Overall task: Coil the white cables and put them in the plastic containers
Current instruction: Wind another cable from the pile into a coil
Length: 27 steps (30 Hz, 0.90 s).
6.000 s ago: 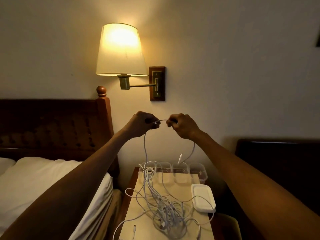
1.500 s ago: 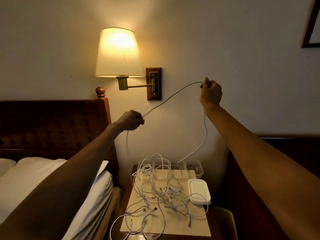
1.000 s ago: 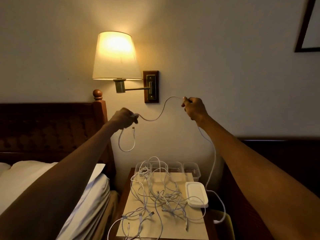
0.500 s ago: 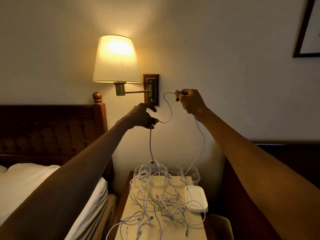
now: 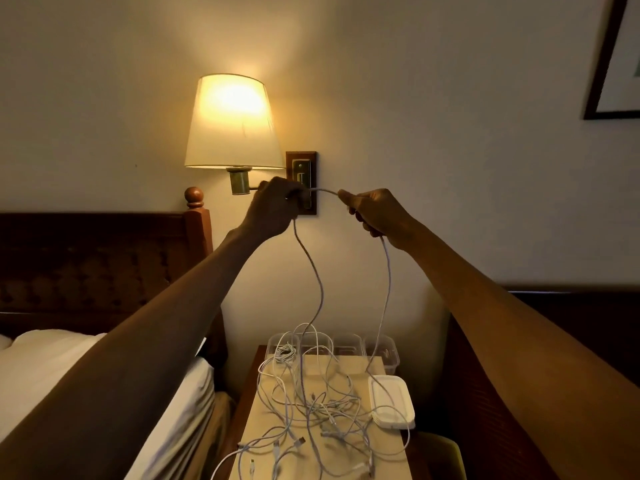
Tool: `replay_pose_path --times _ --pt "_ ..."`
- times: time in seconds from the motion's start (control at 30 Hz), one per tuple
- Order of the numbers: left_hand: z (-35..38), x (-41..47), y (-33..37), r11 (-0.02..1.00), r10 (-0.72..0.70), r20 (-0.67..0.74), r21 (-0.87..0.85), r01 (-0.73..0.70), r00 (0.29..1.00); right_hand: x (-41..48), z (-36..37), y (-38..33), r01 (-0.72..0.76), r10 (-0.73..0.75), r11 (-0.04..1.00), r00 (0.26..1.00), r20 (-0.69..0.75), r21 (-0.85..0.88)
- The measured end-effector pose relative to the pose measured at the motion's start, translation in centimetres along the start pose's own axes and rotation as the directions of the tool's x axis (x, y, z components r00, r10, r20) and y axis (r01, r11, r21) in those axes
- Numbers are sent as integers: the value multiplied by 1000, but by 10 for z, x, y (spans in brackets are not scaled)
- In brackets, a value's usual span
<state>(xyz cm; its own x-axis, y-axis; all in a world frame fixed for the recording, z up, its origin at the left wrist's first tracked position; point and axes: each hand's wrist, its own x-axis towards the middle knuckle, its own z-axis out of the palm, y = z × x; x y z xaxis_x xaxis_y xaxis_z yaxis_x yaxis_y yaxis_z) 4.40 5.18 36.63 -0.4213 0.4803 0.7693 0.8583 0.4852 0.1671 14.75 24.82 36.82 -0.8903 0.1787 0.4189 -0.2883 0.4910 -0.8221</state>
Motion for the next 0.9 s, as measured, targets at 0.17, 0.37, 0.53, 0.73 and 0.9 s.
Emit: replay_pose_path --times 0.17,0.37,0.53,0.73,0.9 --pt "5 -19 -32 922 -378 -139 30 385 915 -12 3 -3 -115 112 993 969 221 -1" --pt "20 -29 8 997 -78 246 9 78 966 -14 10 -12 -70 78 997 973 216 -43" --pt "14 -23 15 996 81 204 -56 -71 976 -16 5 -9 -83 86 996 973 213 -26" --pt "20 -25 -24 936 -313 27 179 303 949 -20 -1 -7 -162 155 987 960 235 11" --pt "33 -27 17 995 88 33 45 -90 996 -15 6 -13 -128 118 991 975 189 42"
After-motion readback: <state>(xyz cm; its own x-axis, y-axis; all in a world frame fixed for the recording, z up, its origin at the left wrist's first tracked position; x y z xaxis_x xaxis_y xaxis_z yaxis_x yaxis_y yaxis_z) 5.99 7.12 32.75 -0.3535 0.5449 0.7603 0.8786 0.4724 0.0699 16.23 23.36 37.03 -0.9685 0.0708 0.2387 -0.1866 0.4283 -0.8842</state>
